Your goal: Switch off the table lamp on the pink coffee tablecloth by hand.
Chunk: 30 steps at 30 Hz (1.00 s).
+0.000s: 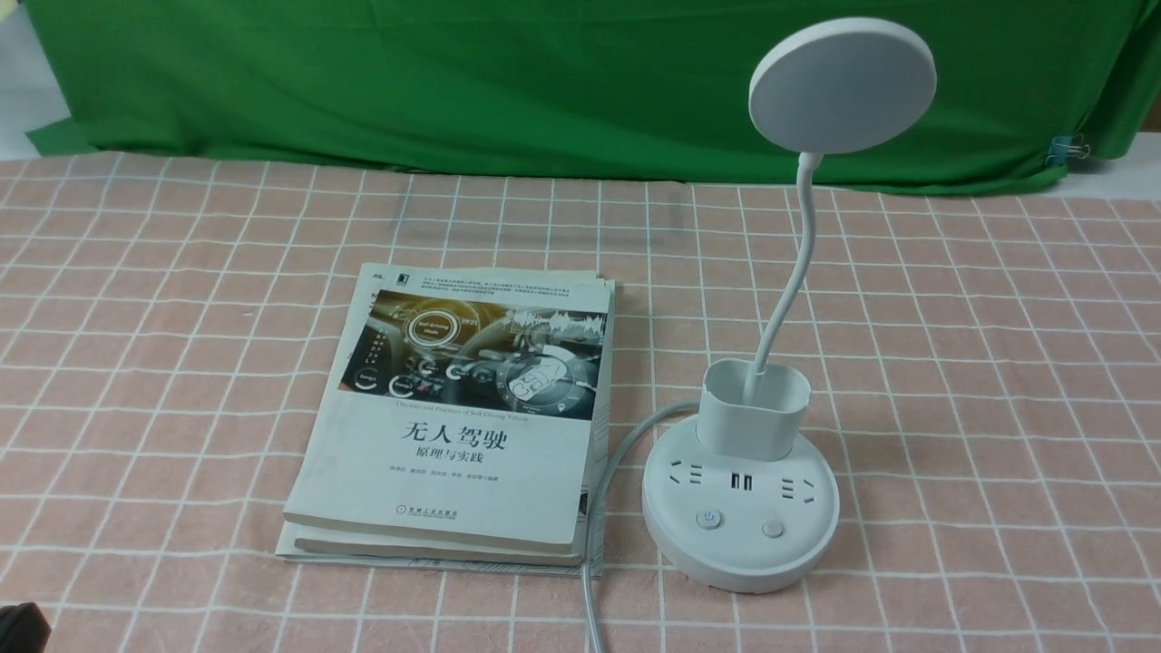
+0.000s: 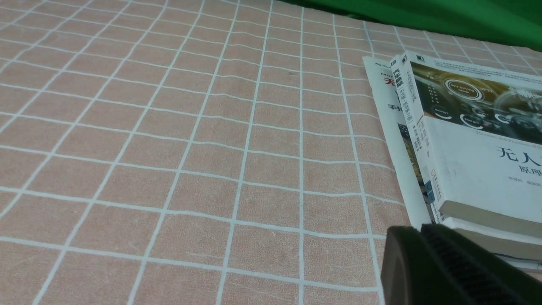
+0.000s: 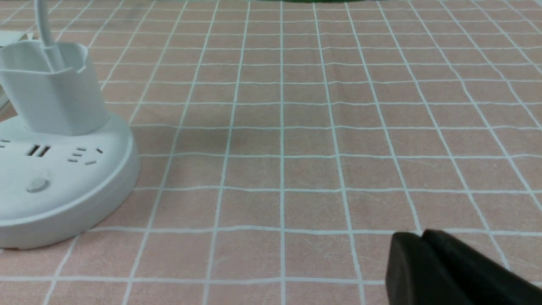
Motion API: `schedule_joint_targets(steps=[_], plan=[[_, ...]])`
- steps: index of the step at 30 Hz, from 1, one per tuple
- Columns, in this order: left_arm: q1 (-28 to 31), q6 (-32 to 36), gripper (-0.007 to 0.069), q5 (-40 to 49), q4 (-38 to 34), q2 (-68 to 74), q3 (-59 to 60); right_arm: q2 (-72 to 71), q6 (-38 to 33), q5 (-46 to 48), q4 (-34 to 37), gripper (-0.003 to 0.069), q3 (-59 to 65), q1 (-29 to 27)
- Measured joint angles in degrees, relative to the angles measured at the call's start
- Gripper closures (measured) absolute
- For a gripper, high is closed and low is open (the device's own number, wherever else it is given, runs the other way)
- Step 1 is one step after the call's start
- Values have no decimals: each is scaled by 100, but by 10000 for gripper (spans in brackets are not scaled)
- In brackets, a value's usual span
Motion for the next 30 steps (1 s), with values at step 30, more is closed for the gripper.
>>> schedule_joint_targets(steps=[30], plan=[[0, 0, 618, 0, 0, 0, 0, 0, 30, 0, 0, 503, 0, 0]])
